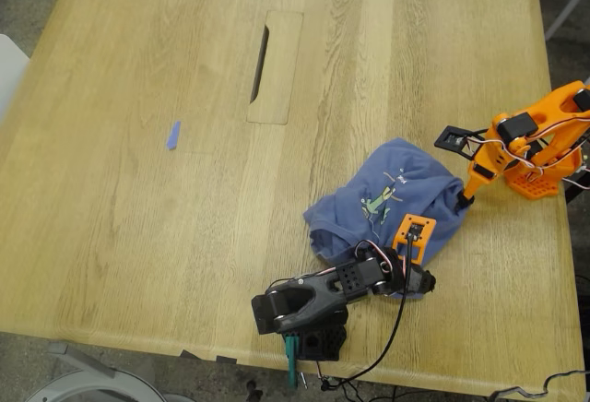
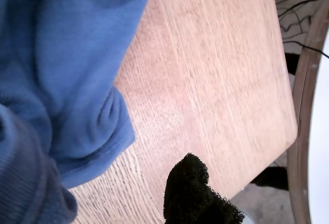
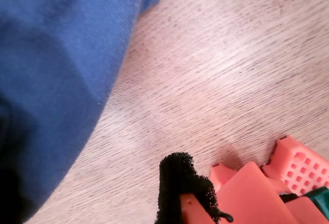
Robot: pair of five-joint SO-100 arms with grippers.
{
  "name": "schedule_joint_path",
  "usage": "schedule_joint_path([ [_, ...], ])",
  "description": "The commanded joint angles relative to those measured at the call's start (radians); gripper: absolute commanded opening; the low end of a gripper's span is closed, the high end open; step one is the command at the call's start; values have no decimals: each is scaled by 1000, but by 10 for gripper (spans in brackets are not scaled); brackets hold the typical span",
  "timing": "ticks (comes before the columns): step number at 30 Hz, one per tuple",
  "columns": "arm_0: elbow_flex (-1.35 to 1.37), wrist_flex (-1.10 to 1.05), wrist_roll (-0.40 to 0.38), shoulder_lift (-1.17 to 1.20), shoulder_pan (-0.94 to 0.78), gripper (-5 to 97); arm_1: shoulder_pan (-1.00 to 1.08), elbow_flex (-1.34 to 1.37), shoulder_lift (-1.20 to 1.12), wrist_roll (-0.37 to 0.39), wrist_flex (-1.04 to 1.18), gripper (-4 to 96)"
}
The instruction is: Fold a T-shirt
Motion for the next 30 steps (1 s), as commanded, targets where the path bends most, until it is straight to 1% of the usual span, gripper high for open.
schedule_joint_path([
  [1, -114, -6, -34, 49, 6, 807, -15, -101, -12, -11, 32, 420],
  [3, -130, -6, -67, 46, 18, 807, -25, -147, -32, -15, 74, 421],
  [6, -138, -18, -97, 49, 21, 808, -54, -216, -57, -18, 143, 422],
  [9, -147, -20, -109, 54, 17, 808, -103, -236, -61, 21, 149, 419],
  [10, -147, -23, -101, 54, 9, 808, -121, -232, -64, 35, 149, 417],
  [12, -149, -28, -81, 55, -3, 808, -146, -221, -64, 37, 140, 418],
  [15, -149, -46, -31, 55, -29, 808, -155, -264, -92, 44, 126, 417],
  [19, -156, -143, 97, 37, -129, 806, -135, -443, -201, 28, 143, 388],
  [20, -167, -150, 135, 26, -164, 792, -123, -492, -236, 15, 143, 369],
  [22, -186, -152, 215, 9, -250, 719, -97, -581, -308, -6, 135, 278],
  [23, -189, -152, 252, 0, -296, 671, -87, -621, -341, -21, 126, 201],
  [24, -192, -153, 282, -8, -342, 601, -77, -658, -373, -34, 106, 68],
  [25, -196, -153, 302, -14, -379, 530, -69, -696, -405, -44, 95, 2],
  [27, -215, -160, 307, -34, -416, 445, -63, -795, -472, -58, 107, 2],
  [30, -241, -160, 308, -41, -403, 440, -64, -904, -541, -63, 138, 2],
])
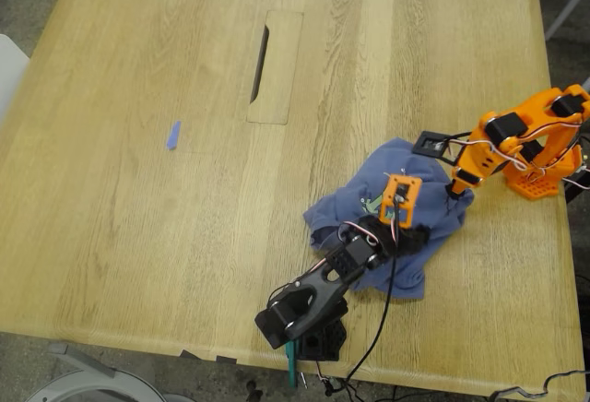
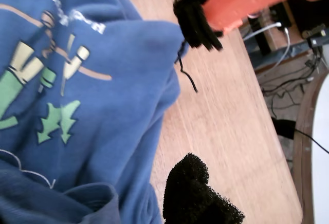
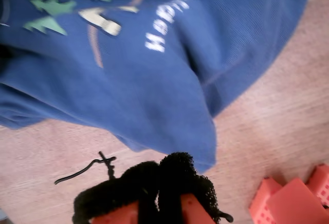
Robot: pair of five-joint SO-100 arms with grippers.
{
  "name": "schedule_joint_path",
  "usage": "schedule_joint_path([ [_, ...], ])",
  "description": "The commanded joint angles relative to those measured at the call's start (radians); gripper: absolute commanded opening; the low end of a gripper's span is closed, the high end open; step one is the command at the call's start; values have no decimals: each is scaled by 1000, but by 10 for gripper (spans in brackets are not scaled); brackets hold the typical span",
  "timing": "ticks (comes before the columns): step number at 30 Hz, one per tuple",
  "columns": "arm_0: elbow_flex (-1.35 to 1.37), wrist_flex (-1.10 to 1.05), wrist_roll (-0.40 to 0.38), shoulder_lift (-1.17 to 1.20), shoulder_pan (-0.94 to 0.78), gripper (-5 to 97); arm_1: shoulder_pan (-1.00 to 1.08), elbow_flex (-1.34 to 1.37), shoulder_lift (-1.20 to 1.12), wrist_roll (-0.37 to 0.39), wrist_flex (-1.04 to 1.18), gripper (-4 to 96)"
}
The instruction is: Fold a T-shirt
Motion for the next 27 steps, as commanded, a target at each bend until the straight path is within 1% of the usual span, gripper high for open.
schedule_joint_path([
  [1, -120, -32, 18, 3, 6, 470, 5, -109, -28, -9, 14, 2],
  [2, -124, -31, 8, 6, 32, 511, 5, -109, -29, -11, 14, 8],
  [3, -127, -29, -14, 8, 58, 553, 5, -109, -29, -14, 15, 78],
  [5, -149, 15, -84, 0, 110, 620, 17, -124, -40, -17, 12, 154],
  [7, -176, 72, -143, -8, 147, 695, 35, -178, -75, -29, 14, 172],
  [8, -210, 141, -181, -14, 164, 727, 46, -213, -97, -38, 15, 178],
  [9, -255, 229, -213, -25, 184, 744, 57, -250, -121, -51, 15, 188],
  [11, -333, 336, -261, -61, 202, 759, 72, -318, -167, -63, 18, 197],
  [13, -423, 465, -296, -107, 216, 761, 83, -360, -202, -67, 20, 199],
  [16, -480, 540, -301, -143, 206, 766, 95, -400, -239, -77, 20, 185],
  [17, -480, 534, -284, -149, 195, 761, 100, -410, -249, -80, 20, 172],
  [19, -457, 474, -235, -161, 149, 728, 107, -408, -255, -86, 15, 159],
  [21, -417, 408, -152, -181, 91, 634, 117, -380, -255, -92, -15, 117],
  [22, -394, 380, -129, -187, 64, 580, 123, -368, -255, -97, -37, 88],
  [24, -330, 305, -75, -189, 11, 441, 133, -334, -256, -109, -98, 2],
  [27, -244, 218, -57, -190, -64, 216, 133, -298, -275, -117, -160, 2],
])
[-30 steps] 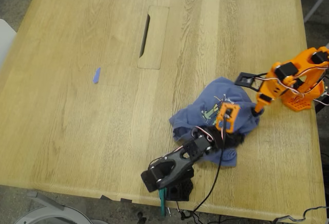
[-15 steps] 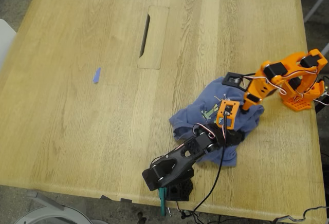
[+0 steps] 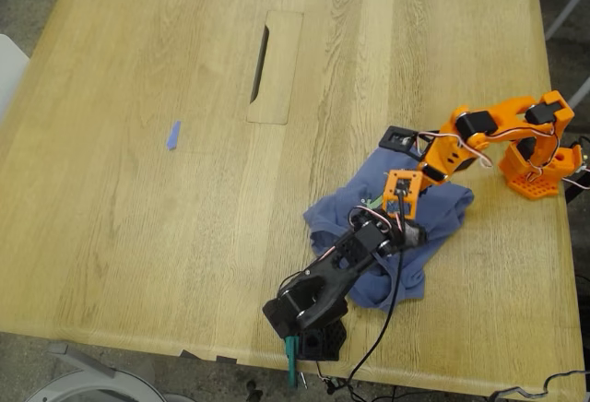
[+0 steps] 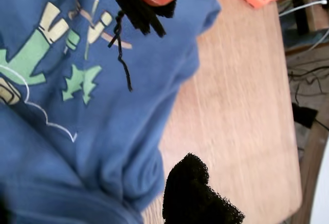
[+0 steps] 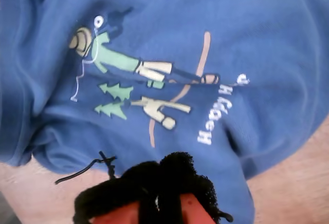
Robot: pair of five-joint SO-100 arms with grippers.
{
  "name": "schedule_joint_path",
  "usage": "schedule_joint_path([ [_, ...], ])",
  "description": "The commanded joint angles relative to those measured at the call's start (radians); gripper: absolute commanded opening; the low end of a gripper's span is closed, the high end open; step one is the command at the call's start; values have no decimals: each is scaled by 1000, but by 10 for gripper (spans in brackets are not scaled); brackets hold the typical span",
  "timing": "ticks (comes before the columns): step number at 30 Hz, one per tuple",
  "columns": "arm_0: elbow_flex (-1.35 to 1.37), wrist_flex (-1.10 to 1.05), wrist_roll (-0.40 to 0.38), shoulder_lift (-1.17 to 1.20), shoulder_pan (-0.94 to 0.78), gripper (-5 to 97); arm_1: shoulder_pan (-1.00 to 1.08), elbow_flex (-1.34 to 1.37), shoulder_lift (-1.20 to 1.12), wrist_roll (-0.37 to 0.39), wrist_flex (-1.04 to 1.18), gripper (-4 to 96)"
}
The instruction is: Fold a T-shirt
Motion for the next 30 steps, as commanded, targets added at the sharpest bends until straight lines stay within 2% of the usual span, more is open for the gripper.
schedule_joint_path([
  [1, 64, -130, 38, 5, -84, 147, -3, 20, -3, -5, -66, 1],
  [2, 100, -152, 32, 5, -106, 87, -8, 43, -8, 0, -100, 1],
  [6, 219, -230, 35, 20, -175, 0, -9, 115, -21, 3, -190, 1],
  [11, 324, -299, 61, 41, -279, 0, -5, 190, -31, 12, -241, 1],
  [17, 407, -354, 100, 49, -448, 3, -8, 463, 52, 55, -371, 1],
  [24, 442, -359, 117, 52, -647, 8, -6, 828, 235, 98, -485, 1],
  [30, 453, -351, 118, 46, -807, 20, -38, 1026, 419, 137, -469, 1],
])
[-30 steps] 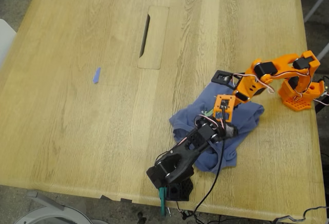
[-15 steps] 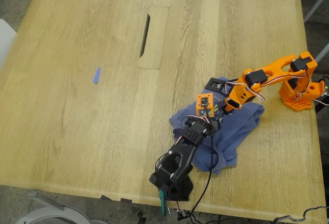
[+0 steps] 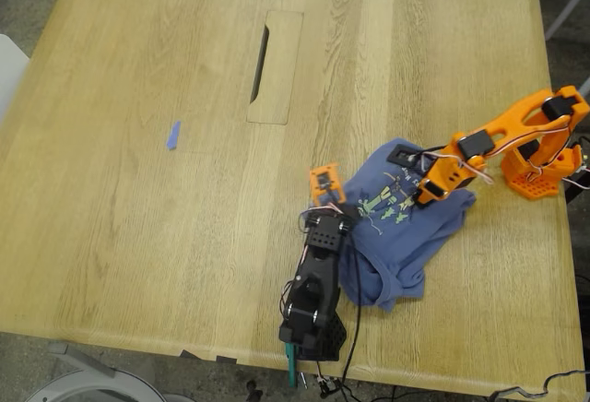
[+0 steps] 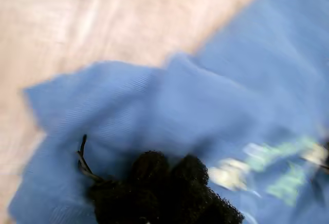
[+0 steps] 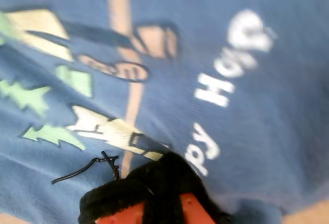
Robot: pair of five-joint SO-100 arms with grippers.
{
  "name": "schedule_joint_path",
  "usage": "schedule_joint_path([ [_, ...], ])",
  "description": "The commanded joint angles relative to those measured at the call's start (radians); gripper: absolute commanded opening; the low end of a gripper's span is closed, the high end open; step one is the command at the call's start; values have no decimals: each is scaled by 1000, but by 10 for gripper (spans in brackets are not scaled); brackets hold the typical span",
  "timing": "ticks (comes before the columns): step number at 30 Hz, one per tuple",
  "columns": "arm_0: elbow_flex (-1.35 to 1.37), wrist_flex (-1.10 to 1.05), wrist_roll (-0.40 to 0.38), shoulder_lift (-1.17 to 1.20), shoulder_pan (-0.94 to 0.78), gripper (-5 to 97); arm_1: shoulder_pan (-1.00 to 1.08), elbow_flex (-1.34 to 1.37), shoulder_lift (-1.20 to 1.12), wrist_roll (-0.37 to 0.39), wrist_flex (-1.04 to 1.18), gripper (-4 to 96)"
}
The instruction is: Fold a T-shirt
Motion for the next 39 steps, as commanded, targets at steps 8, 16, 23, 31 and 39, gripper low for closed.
schedule_joint_path([
  [8, -44, 83, 9, 118, -86, 19, 12, -94, 164, -8, 249, 1],
  [16, -319, 295, 3, 130, 181, 20, 64, -804, -173, -58, 502, 1],
  [23, -408, 192, -15, -71, 417, 16, 71, -1008, -437, -63, 373, 1],
  [31, -57, -60, -20, -94, 293, 13, 25, -419, -210, -23, 98, 1],
  [39, 83, -34, 2, 98, 2, 13, 6, -48, 71, -2, 74, 1],
])
